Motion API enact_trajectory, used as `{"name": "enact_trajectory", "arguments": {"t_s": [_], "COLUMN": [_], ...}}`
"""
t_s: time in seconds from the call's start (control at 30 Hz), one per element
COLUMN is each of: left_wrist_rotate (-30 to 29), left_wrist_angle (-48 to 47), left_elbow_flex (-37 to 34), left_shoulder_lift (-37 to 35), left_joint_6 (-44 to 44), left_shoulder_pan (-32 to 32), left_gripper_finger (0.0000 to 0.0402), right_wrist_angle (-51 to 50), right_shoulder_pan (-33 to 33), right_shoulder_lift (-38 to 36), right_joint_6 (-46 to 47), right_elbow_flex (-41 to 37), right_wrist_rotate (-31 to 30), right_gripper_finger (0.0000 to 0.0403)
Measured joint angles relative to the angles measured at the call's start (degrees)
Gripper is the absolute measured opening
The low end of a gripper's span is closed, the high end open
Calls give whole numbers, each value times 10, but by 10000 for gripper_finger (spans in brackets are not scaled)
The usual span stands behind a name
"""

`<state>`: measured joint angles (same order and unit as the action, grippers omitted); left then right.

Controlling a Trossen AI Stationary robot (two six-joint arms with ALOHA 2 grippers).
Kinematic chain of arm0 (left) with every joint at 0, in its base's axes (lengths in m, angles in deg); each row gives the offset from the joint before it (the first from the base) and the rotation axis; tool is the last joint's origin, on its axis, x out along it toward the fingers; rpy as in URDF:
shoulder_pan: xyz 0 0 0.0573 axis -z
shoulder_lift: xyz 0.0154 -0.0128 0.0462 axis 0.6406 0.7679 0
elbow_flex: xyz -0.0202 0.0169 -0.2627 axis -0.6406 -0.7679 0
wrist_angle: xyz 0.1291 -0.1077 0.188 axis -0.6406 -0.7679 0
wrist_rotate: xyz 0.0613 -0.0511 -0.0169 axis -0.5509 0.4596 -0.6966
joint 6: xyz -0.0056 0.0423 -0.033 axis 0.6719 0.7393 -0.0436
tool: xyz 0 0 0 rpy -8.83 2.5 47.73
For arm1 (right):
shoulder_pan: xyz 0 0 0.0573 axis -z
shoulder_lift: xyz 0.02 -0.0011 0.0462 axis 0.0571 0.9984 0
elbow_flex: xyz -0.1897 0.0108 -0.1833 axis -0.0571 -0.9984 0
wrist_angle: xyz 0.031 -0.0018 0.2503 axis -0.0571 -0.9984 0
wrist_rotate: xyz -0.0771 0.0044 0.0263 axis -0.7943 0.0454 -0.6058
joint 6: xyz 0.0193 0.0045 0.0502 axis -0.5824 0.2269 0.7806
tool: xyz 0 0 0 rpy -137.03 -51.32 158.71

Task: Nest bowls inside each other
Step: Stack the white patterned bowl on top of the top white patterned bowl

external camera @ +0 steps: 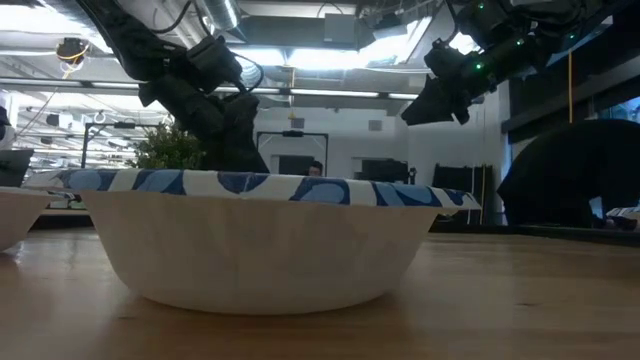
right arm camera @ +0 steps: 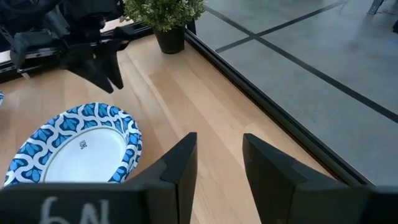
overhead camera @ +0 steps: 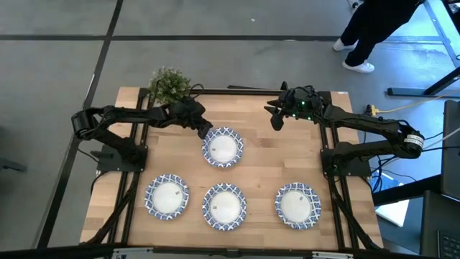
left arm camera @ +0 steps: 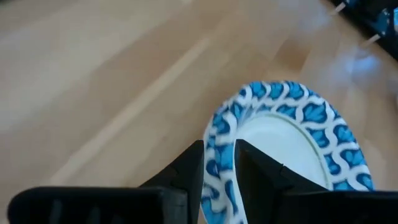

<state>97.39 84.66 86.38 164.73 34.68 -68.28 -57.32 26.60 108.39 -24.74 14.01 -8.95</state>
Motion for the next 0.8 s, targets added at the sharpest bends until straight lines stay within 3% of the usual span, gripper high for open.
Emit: {"name": "enact_trajectory", "arguments": {"t_s": [0.13,0.43,0.67,0.8], "left_wrist_rotate": [3,73,86,81], "left_wrist_angle": [25,26,-22,-73], "left_elbow_flex": [0,0,0,0], "left_shoulder_lift": [-1,-74,-155,-176], "left_joint_6": [21,57,92,118], "left_shoulder_pan": [-10,-50,-54,-41], "left_gripper_finger": [86,82,81,81], "right_wrist_angle": [-6,-104,-117,-153], "right_shoulder_pan": [0,-7,-44,-66], "right_shoulder_lift": [0,0,0,0], "right_joint_6": [0,6,11,17], "right_elbow_flex": [0,0,0,0], "right_wrist_rotate": [8,119,198,199], "right_gripper_finger": [129,129,129,129]}}
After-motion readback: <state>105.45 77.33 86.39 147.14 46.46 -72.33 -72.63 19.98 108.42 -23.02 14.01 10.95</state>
